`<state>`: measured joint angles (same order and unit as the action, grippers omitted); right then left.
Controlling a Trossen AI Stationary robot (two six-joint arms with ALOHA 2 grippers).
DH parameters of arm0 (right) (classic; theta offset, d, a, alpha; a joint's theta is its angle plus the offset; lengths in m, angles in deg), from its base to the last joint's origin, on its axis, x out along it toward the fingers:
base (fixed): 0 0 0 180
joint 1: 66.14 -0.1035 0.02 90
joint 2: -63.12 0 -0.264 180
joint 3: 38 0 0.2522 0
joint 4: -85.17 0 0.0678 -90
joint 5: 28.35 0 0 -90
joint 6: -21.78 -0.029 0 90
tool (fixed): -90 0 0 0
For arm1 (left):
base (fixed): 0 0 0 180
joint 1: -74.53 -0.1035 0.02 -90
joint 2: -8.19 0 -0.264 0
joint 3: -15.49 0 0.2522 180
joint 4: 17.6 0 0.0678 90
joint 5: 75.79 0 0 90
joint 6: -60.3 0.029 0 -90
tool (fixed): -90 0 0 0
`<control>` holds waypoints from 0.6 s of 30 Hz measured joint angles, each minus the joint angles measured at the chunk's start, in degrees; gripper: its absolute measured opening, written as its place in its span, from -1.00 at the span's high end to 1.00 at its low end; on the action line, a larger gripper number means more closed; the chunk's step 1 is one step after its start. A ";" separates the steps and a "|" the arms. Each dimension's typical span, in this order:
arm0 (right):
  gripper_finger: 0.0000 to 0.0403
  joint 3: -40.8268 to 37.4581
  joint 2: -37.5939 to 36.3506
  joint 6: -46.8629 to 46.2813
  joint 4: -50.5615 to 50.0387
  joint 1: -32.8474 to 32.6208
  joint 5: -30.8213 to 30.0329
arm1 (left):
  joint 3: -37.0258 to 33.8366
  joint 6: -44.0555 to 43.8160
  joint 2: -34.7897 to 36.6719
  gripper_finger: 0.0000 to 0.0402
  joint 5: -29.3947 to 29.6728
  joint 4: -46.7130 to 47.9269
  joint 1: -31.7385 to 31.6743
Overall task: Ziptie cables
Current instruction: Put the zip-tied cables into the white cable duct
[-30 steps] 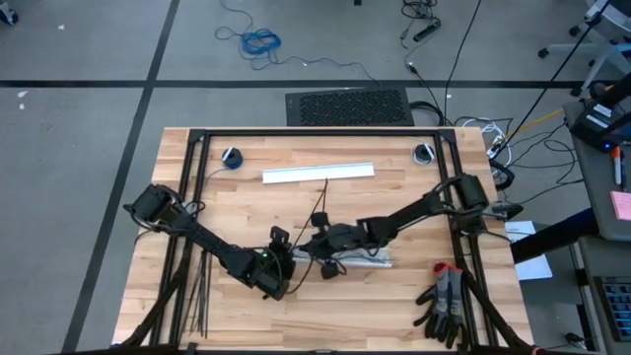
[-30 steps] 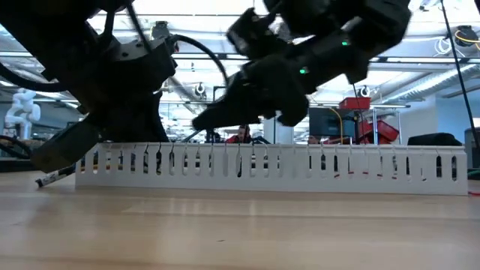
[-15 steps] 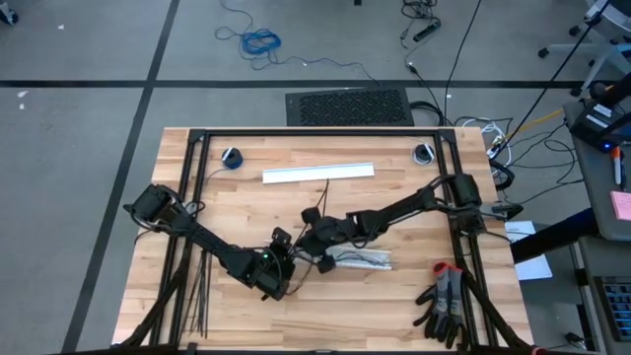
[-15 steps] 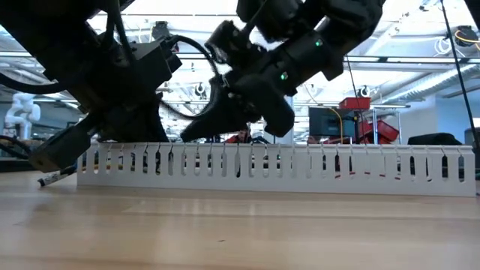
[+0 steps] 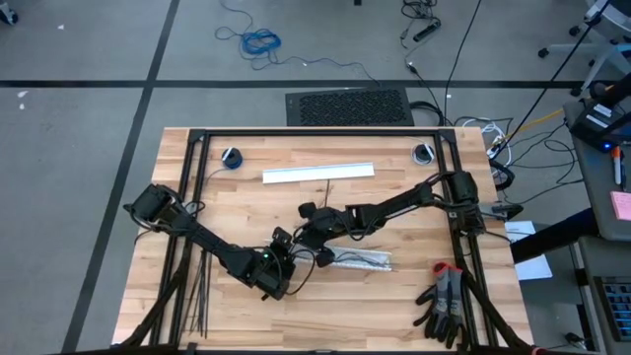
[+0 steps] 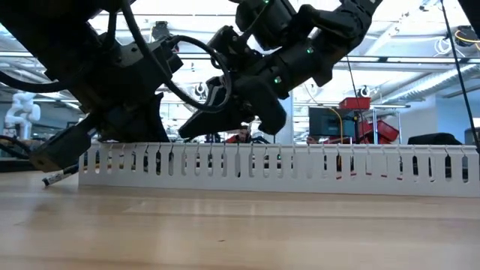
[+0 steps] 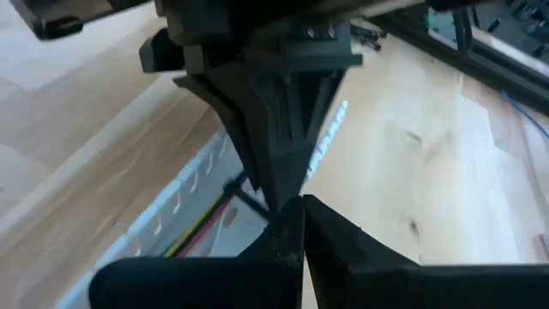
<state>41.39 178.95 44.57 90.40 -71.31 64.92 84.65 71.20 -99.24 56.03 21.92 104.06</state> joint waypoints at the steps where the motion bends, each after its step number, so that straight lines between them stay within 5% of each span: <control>1: 1.00 0.00 0.27 0.03 0.27 0.00 0.10 | 0.00 0.00 0.00 0.97 0.00 0.00 0.00; 18: 1.00 -0.11 0.08 1.80 2.10 -0.08 -0.92 | 0.04 -1.36 0.00 0.95 -0.24 -1.03 -0.37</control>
<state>41.28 179.02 46.37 92.50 -71.39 64.00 84.69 69.84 -99.24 55.79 20.89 103.69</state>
